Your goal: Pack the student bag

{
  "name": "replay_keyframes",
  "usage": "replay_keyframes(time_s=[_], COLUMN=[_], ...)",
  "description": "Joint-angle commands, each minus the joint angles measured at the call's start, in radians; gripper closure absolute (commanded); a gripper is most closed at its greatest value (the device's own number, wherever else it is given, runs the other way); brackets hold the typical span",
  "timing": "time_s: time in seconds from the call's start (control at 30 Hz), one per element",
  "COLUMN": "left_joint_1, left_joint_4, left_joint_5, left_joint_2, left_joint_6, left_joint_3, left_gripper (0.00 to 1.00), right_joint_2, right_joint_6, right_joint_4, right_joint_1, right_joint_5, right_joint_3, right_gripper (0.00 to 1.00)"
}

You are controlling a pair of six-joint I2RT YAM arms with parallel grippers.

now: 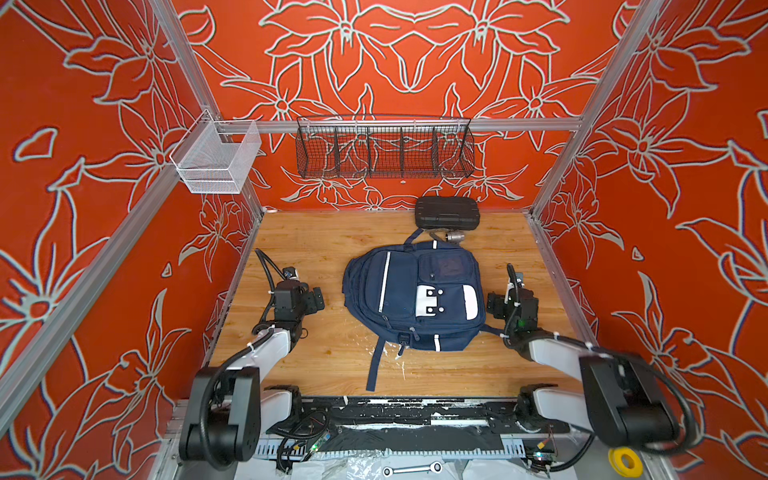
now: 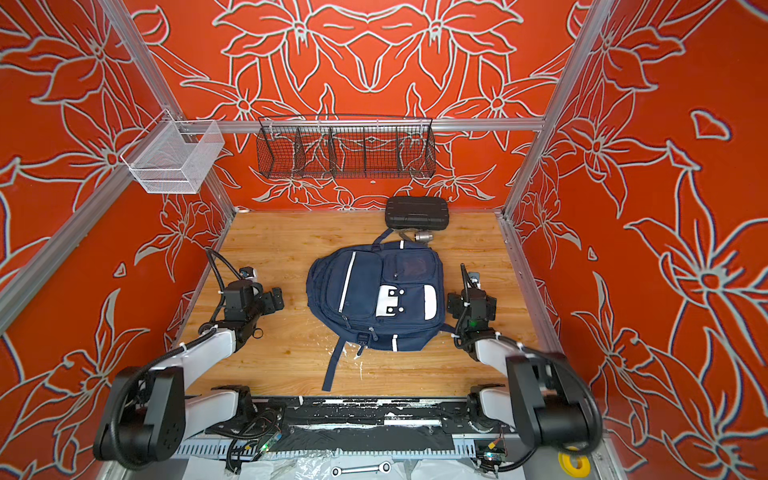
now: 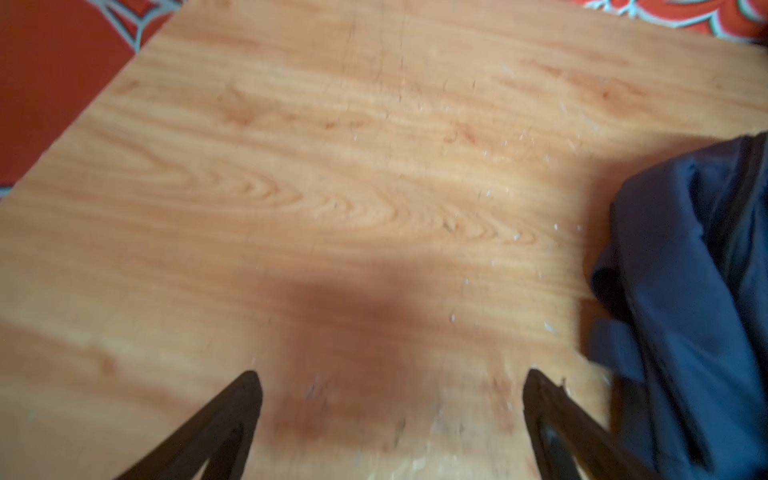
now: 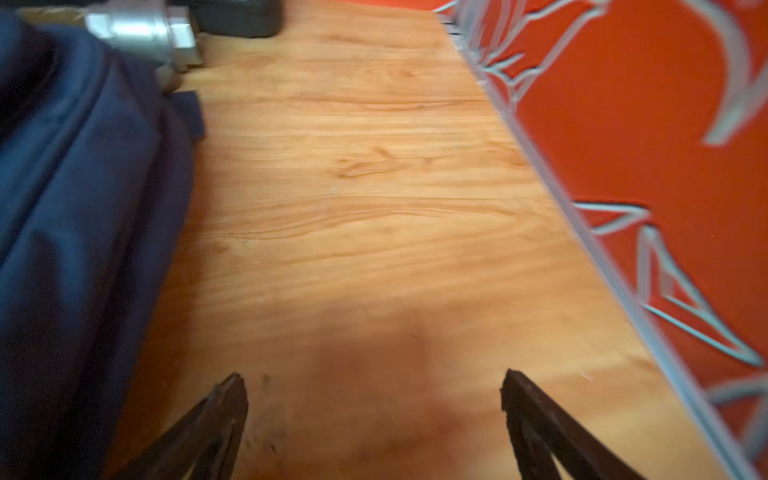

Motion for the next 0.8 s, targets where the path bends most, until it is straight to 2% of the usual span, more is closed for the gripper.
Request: replay_keyframes(time_s=[0.0,0.03,0.1,0.17,0.23,0.3,0.77], left_joint_1=[0.006,0.006,0.006,0.002,0.0,-0.004,-0.018], left_joint_4=[0.21,0.15,0.143,0.135,0.13,0.129,0.122], left_joint_5=[0.079,0.089,0.093,0.075,0.082,0.083,0.069], left_joint_2=[0.063,0.062,0.077,0.091,0.095,0.094,0.096], left_joint_6=[0.068,0.071,0.076,0.07,0.077,0.079,0.087], left_joint_3=[-0.019,0.01,0.025,0.039,0.043,0.041,0.046], left_gripper=[0.03,0.03,0.03,0.03,0.03,0.03,0.03], right_joint_2=[0.064,0.035,0.068,0.043,0.061,0.046,0.047], right_joint_6=[-0.048,-0.038,-0.043,-0.041,-0.042,-0.041,-0.044], right_joint_4=[0.224,0.14,0.229,0.144,0.203,0.155,0.166], right_joint_1=[-0.007,-0.011,-0.014,-0.016,-0.015,-0.015,-0.016], right_joint_5=[-0.086,-0.086,-0.102,-0.102,-0.103,-0.103,-0.103], right_joint_3=[0.035,0.053,0.04,0.057,0.045,0.055,0.053], right_gripper=[0.03,0.03,0.03,0.03,0.03,0.03,0.03])
